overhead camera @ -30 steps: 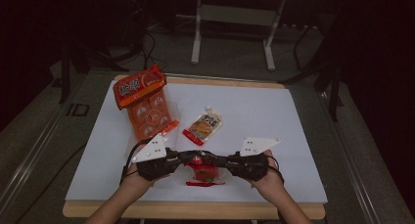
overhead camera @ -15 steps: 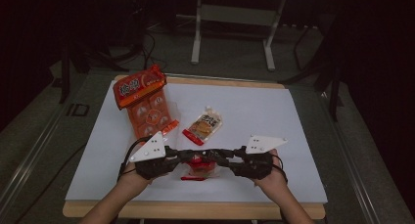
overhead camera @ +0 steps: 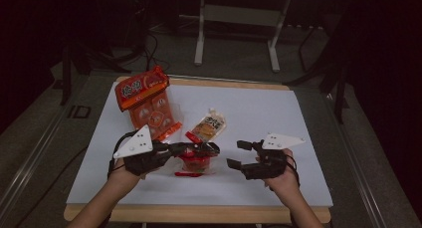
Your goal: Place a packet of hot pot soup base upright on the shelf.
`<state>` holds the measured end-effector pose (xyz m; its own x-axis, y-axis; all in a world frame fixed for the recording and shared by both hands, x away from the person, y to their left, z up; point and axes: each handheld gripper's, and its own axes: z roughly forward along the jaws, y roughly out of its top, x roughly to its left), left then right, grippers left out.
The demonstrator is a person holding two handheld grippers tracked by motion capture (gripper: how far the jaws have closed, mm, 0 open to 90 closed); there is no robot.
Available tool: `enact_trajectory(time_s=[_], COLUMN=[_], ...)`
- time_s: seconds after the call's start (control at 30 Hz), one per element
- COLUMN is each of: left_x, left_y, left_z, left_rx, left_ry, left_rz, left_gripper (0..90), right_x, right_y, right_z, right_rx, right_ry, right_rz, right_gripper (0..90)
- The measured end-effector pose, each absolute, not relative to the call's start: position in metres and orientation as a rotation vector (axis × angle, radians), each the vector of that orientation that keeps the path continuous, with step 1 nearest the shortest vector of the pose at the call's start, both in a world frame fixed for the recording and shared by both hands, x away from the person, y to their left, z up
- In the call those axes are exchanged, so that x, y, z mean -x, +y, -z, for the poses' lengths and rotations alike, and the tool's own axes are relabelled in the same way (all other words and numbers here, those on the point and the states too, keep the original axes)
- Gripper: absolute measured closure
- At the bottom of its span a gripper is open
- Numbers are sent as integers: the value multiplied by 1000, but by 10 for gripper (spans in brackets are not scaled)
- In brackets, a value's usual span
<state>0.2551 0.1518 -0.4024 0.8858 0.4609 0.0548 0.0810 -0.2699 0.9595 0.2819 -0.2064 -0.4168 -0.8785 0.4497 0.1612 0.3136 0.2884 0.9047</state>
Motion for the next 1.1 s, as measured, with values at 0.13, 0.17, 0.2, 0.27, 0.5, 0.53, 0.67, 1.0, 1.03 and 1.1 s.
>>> enact_trajectory(time_s=[0.13,0.17,0.2,0.27,0.5,0.53,0.67,1.0,1.03,1.1], left_x=[-256,-258,-259,-260,-264,-264,-268,-283,-283,-285], left_y=[159,165,170,176,198,198,213,232,232,233], left_z=[399,396,395,392,387,387,385,399,400,405], left_rx=[-1816,-1805,-1800,-1789,-1791,-1791,-1794,-1777,-1781,-1786], left_ry=[415,423,430,431,454,454,473,492,494,492], left_rz=[-413,-430,-435,-460,-519,-519,-557,-577,-579,-583], left_gripper=[881,880,881,880,880,880,879,877,877,876], right_x=[-282,-282,-281,-281,-282,-282,-282,-283,-284,-285], right_y=[-208,-208,-208,-208,-208,-208,-207,-204,-204,-204], right_z=[419,419,419,420,421,421,422,428,428,430], right_rx=[-701,-686,-682,-680,-660,-660,-646,-646,-649,-656], right_ry=[2407,2410,2408,2412,2413,2413,2426,2457,2458,2460], right_rz=[-1679,-1662,-1662,-1672,-1674,-1674,-1663,-1643,-1642,-1635], right_gripper=[138,131,134,137,145,145,144,145,145,146])
